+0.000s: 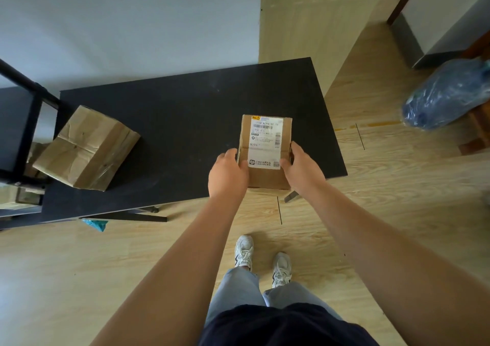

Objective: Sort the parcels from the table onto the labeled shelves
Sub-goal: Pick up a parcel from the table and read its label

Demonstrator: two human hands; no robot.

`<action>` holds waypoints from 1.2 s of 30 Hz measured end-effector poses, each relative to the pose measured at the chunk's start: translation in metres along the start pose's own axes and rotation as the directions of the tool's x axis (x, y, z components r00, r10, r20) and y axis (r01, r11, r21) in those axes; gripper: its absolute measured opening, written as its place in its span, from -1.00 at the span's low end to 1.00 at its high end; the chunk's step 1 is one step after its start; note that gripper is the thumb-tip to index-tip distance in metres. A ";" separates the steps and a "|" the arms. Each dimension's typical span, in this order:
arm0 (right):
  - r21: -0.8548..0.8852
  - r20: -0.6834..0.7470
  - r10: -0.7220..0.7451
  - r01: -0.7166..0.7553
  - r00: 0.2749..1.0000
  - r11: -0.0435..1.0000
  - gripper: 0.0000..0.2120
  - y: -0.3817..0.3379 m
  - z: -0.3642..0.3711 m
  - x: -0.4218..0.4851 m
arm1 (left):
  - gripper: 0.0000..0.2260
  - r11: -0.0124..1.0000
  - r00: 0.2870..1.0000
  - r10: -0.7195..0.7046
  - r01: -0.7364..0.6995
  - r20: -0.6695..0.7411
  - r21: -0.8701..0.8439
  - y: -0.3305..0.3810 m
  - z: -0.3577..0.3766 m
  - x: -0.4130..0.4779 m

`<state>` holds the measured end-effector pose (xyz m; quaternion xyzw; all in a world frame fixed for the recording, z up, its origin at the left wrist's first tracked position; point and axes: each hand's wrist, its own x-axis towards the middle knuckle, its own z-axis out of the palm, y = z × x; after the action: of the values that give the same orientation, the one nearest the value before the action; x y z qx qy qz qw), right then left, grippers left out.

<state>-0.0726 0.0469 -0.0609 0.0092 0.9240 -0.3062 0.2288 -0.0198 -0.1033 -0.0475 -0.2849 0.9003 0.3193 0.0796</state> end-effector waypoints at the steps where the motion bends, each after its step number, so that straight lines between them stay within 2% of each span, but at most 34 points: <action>1: -0.007 -0.007 -0.003 0.003 1.000 1.000 -0.52 -0.002 -0.001 0.000 | -0.68 1.000 1.000 -0.016 0.016 0.000 -0.017 -0.001 0.003 -0.003; 4: 0.005 0.006 0.056 -0.056 0.998 0.998 -0.43 -0.006 -0.004 0.002 | -0.70 0.997 0.999 -0.054 0.054 -0.003 -0.055 -0.001 0.007 -0.004; 6: 0.038 0.050 0.132 -0.134 0.990 0.990 -0.39 -0.006 -0.006 0.005 | -0.63 0.993 0.996 -0.083 0.084 0.016 -0.078 0.001 0.004 0.001; 8: 0.055 0.116 0.160 -0.167 0.980 0.984 -0.44 -0.004 -0.006 0.007 | -0.55 0.991 0.991 -0.098 0.106 0.091 -0.085 0.003 0.000 0.007; 11: 0.089 0.189 0.133 -0.152 0.973 0.984 -0.54 -0.003 -0.006 0.006 | -0.65 0.984 0.976 -0.085 0.114 0.198 -0.138 0.005 -0.004 0.009; 13: 0.117 0.197 0.125 -0.150 0.972 0.982 -0.57 -0.003 -0.007 0.003 | -0.69 0.976 0.974 -0.080 0.119 0.213 -0.180 0.004 -0.006 0.006; 18: 0.253 0.132 0.109 -0.140 0.985 0.957 -0.56 -0.008 -0.024 -0.015 | -0.66 0.917 0.982 -0.099 0.152 0.159 -0.368 0.006 -0.014 -0.007; 23: 0.381 0.049 0.044 -0.059 0.998 0.923 -0.54 -0.017 -0.055 -0.041 | -0.66 0.834 0.991 -0.104 0.130 0.079 -0.536 0.018 -0.034 -0.023; 31: 0.533 0.059 -0.090 0.045 0.994 0.845 -0.55 -0.015 -0.104 -0.076 | -0.67 0.793 0.996 0.049 0.006 0.073 -0.609 0.035 -0.070 -0.059; 36: 0.600 0.027 -0.152 0.105 0.988 0.793 -0.61 -0.012 -0.120 -0.085 | -0.61 0.761 0.995 0.089 -0.034 0.052 -0.648 0.044 -0.085 -0.073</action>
<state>-0.0480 0.1158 0.0671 0.0066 0.7700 -0.5964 0.2267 0.0196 -0.0947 0.0663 -0.2524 0.7403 0.6231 0.0017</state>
